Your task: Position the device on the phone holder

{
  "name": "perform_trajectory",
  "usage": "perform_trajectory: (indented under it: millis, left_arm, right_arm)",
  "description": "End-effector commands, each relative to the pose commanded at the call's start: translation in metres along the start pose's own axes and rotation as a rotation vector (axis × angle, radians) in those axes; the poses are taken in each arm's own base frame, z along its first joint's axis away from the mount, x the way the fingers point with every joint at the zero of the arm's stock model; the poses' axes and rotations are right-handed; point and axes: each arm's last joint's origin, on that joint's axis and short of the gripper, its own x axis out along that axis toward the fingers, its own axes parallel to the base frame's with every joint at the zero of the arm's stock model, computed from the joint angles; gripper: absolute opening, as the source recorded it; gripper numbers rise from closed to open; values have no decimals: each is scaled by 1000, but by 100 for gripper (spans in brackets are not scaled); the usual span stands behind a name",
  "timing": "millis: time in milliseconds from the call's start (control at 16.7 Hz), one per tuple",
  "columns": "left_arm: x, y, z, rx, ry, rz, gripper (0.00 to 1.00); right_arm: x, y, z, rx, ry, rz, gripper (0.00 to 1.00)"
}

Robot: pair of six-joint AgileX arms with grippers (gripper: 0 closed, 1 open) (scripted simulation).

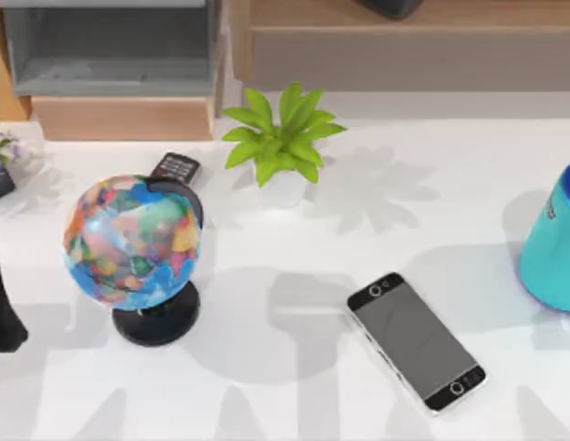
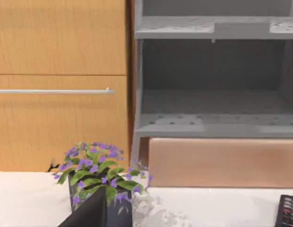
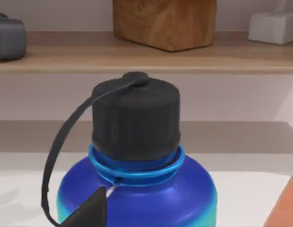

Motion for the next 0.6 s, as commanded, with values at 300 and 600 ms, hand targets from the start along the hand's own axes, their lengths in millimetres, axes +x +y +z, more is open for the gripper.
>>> perform_trajectory:
  millis: [300,600]
  left_arm:
    - [0,0,0,0,0,0,100]
    - [0,0,0,0,0,0,100]
  right_arm:
    - [0,1,14,4,27,8,100]
    - [13,12,74,-3,166,77,100]
